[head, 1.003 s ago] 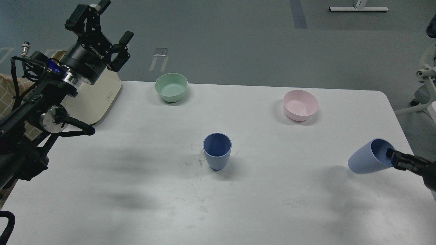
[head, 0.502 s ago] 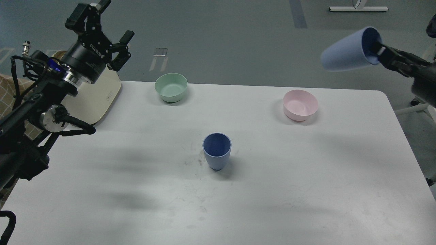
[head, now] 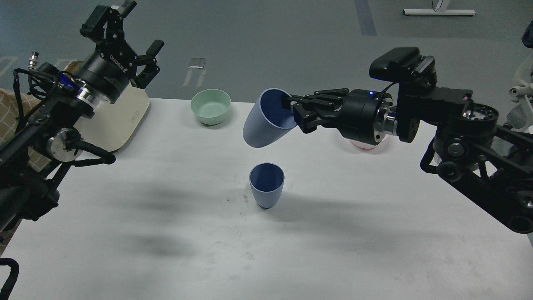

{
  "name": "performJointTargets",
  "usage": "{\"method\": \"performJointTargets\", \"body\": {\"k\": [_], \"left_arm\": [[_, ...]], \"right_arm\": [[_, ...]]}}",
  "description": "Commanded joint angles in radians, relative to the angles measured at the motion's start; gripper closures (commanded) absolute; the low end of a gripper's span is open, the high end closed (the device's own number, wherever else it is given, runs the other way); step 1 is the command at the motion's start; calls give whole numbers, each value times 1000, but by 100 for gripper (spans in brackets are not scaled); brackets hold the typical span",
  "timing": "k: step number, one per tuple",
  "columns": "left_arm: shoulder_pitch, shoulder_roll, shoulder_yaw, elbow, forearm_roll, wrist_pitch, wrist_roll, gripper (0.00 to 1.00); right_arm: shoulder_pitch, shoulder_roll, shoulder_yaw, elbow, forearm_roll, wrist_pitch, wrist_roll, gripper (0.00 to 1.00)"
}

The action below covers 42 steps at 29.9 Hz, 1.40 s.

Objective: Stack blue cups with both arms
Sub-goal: 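Lower the held cup into the center blue cup and release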

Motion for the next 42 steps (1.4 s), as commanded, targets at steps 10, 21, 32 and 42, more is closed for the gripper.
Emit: {"method": "performJointTargets", "body": {"k": [10, 21, 32, 42], "left_arm": [[-1, -15, 0, 0, 0, 1, 0, 2], [0, -29, 0, 0, 2, 1, 0, 2], [0, -37, 0, 1, 6, 0, 0, 2], [0, -38, 2, 3, 6, 1, -1, 2]], "right_arm": [[22, -5, -164, 0, -113, 0, -8, 100], [14, -5, -167, -9, -135, 0, -14, 100], [5, 4, -170, -9, -133, 0, -14, 100], [-33, 5, -161, -7, -133, 0, -14, 62]]}}
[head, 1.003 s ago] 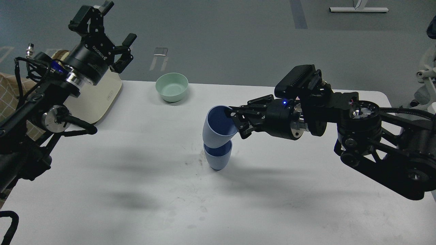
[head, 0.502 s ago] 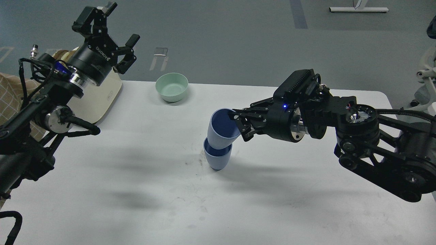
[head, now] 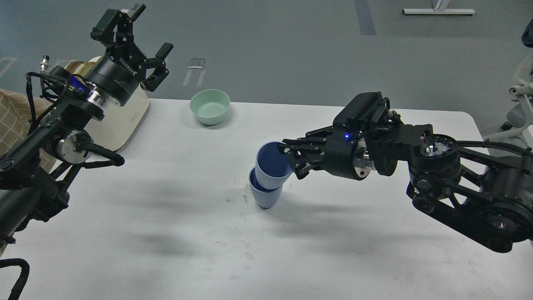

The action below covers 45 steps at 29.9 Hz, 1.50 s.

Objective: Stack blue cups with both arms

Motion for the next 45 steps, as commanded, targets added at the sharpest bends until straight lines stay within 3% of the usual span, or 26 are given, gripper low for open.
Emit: {"method": "performJointTargets", "body": {"k": [1, 7, 8, 9, 10, 20, 29, 34, 40, 45], "left_arm": [[0, 0, 0, 0, -1, 1, 0, 2], [0, 0, 0, 0, 1, 1, 0, 2], [0, 0, 0, 0, 1, 1, 0, 2], [0, 1, 0, 0, -1, 1, 0, 2], [0, 1, -1, 0, 1, 1, 0, 2], [0, 6, -1, 0, -5, -7, -2, 2], [-1, -2, -4, 9, -9, -5, 0, 2], [-1, 1, -33, 43, -34, -16, 3, 2], [0, -6, -102, 58, -165, -36, 93, 2], [0, -18, -105, 81, -163, -33, 87, 2]], "right_arm": [[-14, 0, 5, 3, 0, 0, 0, 59], [-21, 3, 40, 3, 6, 0, 0, 43], [-25, 9, 66, 3, 9, 0, 2, 32], [-27, 18, 104, 3, 15, 0, 2, 9], [-28, 26, 126, 3, 21, 0, 2, 0], [-34, 111, 628, -103, 132, 0, 2, 0], [-68, 88, 1017, -302, 293, 0, 8, 0], [-123, 83, 1149, -402, 447, 0, 8, 0], [-249, 72, 1250, -552, 781, 0, 9, 0], [-298, 71, 1253, -632, 1073, 0, 9, 0]]}}
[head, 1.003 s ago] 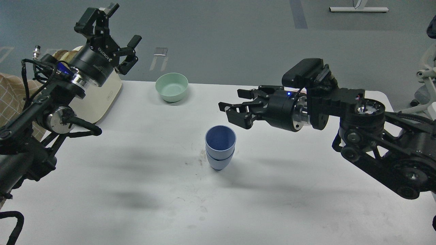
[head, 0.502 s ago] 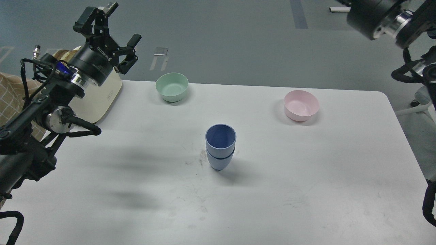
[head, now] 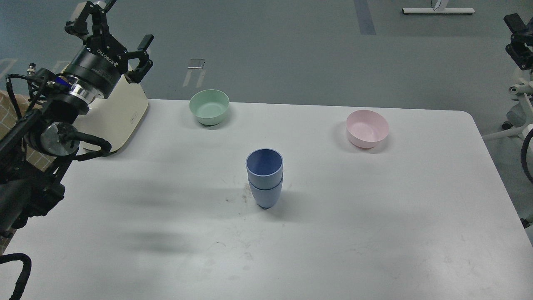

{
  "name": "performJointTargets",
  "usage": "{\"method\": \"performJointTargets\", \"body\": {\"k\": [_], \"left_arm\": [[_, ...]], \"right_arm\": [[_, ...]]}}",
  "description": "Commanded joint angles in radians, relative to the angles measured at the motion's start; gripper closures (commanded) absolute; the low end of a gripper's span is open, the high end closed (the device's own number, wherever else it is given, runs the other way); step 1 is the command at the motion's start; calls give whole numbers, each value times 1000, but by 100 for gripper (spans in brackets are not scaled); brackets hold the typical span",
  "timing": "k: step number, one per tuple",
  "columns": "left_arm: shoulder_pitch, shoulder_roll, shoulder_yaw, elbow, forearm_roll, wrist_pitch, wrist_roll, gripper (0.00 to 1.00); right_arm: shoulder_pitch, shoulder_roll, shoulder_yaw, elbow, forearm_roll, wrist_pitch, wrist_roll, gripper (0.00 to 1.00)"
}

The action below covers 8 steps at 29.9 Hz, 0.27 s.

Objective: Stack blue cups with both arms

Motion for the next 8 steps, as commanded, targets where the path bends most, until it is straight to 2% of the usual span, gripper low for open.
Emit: {"method": "performJointTargets", "body": {"k": [1, 4, 8], "left_arm": [[0, -7, -2, 13, 0, 1, -3, 2], [0, -6, -2, 13, 3, 1, -4, 2], [10, -1, -5, 13, 0, 3, -12, 2]], "right_arm": [[-30, 0, 3, -49, 238, 0, 0, 0], [-62, 6, 3, -53, 340, 0, 0, 0], [-92, 8, 3, -47, 354, 0, 2, 0]]}}
